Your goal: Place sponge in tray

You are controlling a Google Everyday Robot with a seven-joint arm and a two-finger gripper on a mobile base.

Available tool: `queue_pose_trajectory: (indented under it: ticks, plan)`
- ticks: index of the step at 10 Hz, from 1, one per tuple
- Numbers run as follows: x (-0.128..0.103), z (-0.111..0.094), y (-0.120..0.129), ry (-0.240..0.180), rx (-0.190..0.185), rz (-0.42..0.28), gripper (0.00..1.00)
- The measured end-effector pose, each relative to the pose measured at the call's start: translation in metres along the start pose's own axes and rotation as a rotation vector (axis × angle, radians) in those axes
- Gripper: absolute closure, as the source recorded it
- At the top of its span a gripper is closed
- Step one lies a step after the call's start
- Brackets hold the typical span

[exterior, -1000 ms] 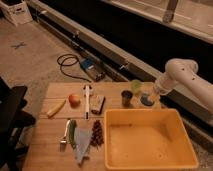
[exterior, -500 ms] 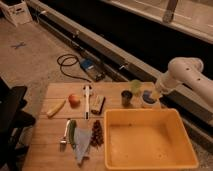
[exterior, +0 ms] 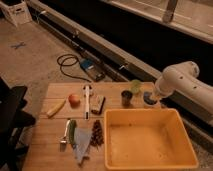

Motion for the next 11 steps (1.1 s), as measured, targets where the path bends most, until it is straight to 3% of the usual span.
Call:
queue_pose_trajectory:
  ticks: [6, 11]
  plan:
    - [0.005, 0.016, 0.008, -0.025, -0.089, 0.02, 0.94]
    - [0.011, 0.019, 0.02, -0.015, -0.119, 0.017, 0.94]
